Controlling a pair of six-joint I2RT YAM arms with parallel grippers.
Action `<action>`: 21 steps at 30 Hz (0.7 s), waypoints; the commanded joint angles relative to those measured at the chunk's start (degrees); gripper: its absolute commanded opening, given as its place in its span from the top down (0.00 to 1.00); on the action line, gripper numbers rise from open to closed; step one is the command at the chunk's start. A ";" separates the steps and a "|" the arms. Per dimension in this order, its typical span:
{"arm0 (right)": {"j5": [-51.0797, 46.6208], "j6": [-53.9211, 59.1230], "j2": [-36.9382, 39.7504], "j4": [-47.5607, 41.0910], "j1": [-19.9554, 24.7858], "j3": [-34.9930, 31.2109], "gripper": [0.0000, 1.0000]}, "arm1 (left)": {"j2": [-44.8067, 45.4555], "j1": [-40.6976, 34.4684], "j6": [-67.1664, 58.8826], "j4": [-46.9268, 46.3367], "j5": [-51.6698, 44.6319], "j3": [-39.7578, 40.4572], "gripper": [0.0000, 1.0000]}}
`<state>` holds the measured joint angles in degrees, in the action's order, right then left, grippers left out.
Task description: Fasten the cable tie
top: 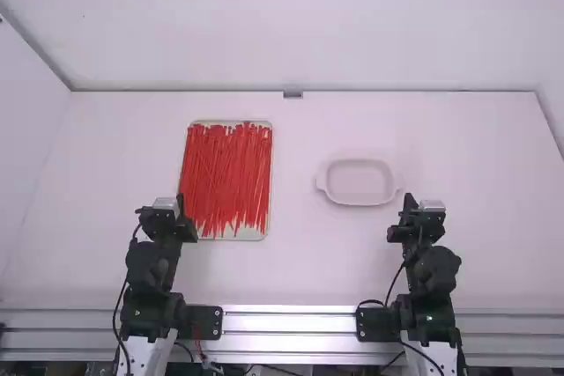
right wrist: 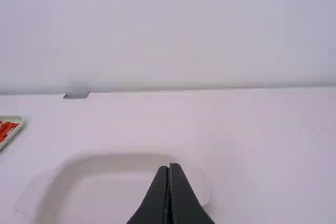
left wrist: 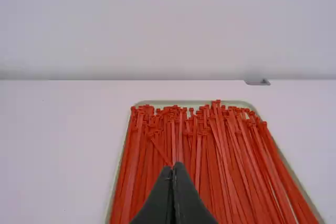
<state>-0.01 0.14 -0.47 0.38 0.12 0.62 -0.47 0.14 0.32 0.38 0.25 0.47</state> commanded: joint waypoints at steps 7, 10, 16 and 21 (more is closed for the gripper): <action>0.20 -0.19 -0.91 0.17 -0.03 0.70 0.98 | -0.70 -0.04 0.08 0.04 -0.08 0.67 0.98; 0.37 -0.20 -2.39 -0.01 -0.17 1.87 0.96 | -1.84 -0.09 0.13 -0.17 -0.17 1.71 0.96; -0.01 -0.18 -7.68 -0.94 -1.07 5.71 0.90 | -5.92 -0.39 0.28 -0.81 -0.62 4.73 0.90; -1.20 -0.67 -15.03 -1.64 -2.65 10.42 0.83 | -11.85 -1.00 0.51 -1.71 -0.36 8.49 0.83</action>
<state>-0.32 -0.05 -12.86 -1.10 -1.85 7.51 -10.26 -0.08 0.38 -1.06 0.23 6.31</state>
